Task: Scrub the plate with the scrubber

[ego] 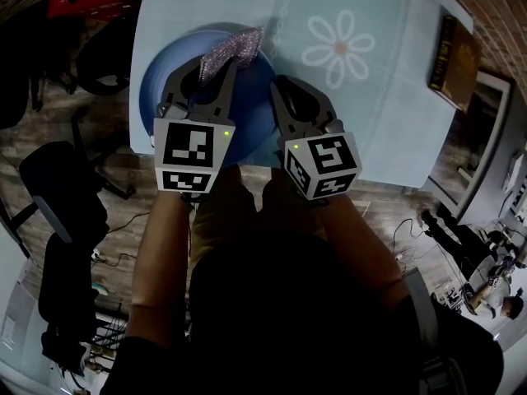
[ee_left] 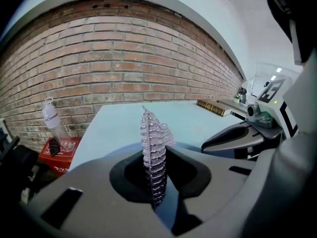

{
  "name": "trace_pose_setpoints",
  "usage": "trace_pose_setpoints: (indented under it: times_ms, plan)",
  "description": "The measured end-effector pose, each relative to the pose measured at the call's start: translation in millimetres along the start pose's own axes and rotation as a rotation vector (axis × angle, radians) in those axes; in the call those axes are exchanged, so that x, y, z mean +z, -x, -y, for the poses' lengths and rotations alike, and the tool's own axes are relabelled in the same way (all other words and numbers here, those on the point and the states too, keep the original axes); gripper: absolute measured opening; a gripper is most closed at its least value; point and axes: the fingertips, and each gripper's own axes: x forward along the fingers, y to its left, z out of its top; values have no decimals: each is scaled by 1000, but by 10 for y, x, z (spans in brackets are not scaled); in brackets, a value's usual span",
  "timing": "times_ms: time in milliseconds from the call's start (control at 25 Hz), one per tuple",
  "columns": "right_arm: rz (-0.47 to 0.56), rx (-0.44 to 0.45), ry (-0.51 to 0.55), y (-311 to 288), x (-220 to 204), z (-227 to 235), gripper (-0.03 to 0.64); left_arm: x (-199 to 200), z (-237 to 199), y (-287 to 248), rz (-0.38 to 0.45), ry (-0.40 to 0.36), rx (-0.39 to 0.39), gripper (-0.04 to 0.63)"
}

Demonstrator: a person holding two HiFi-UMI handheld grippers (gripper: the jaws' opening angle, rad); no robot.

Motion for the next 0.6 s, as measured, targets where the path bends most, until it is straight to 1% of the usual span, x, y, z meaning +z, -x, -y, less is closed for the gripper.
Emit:
trace_pose_setpoints:
  times_ms: [240,600]
  plan:
    - [-1,-15,14,-19,24,18,61,26,-223,-20,-5,-13,40,78]
    - [-12,-21,56,-14,27,0,60,-33,-605,130,-19,-21,120,78]
